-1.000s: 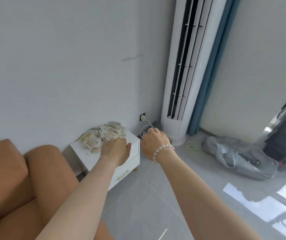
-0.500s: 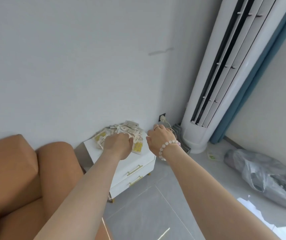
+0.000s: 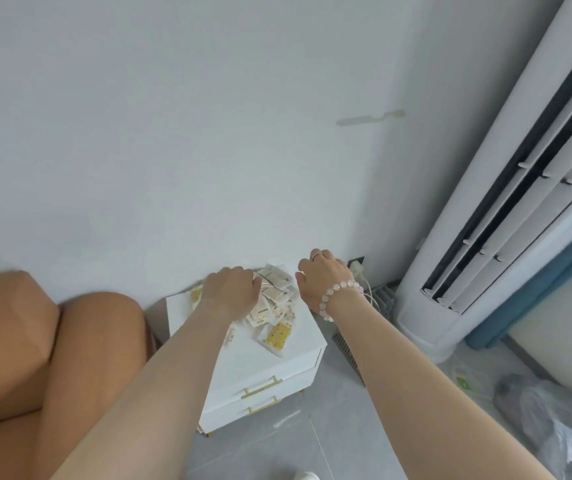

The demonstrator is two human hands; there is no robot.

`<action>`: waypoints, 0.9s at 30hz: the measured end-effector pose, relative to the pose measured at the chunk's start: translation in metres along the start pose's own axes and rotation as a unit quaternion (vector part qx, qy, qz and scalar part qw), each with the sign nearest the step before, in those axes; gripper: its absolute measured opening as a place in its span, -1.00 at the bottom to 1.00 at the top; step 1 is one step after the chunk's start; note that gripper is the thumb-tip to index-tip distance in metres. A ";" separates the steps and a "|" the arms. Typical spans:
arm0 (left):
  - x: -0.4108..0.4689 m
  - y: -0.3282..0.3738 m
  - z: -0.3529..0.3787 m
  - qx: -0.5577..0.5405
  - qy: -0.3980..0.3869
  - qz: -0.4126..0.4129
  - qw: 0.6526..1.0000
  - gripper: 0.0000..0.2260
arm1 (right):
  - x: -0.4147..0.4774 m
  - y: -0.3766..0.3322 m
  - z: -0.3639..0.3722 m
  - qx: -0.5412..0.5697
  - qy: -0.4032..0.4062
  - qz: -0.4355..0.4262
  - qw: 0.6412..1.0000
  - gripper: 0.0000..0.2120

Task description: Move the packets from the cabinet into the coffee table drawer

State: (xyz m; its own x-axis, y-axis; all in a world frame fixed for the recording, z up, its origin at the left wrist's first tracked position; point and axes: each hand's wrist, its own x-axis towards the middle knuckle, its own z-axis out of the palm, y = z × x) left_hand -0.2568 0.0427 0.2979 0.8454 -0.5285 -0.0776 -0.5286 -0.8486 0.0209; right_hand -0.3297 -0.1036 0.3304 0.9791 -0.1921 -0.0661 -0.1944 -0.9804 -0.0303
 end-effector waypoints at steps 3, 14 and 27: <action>0.031 0.005 -0.003 -0.008 -0.008 -0.025 1.000 -0.64 | 0.038 0.026 0.003 0.007 -0.019 -0.015 1.000 -0.62; 0.076 -0.049 0.052 -0.061 -0.064 -0.188 0.978 -0.63 | 0.141 0.020 0.085 0.046 -0.118 -0.090 0.988 -0.65; 0.169 -0.106 0.147 -0.177 -0.150 -0.265 0.936 -0.57 | 0.222 0.014 0.172 0.033 -0.249 -0.034 0.967 -0.62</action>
State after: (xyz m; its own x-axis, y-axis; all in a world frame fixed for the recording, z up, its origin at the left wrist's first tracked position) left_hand -0.0691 0.0462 0.1363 0.8943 -0.0461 -0.4450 0.0619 -0.9724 0.2250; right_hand -0.1250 -0.1523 0.1438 0.8436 -0.0677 -0.5326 -0.1511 -0.9818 -0.1146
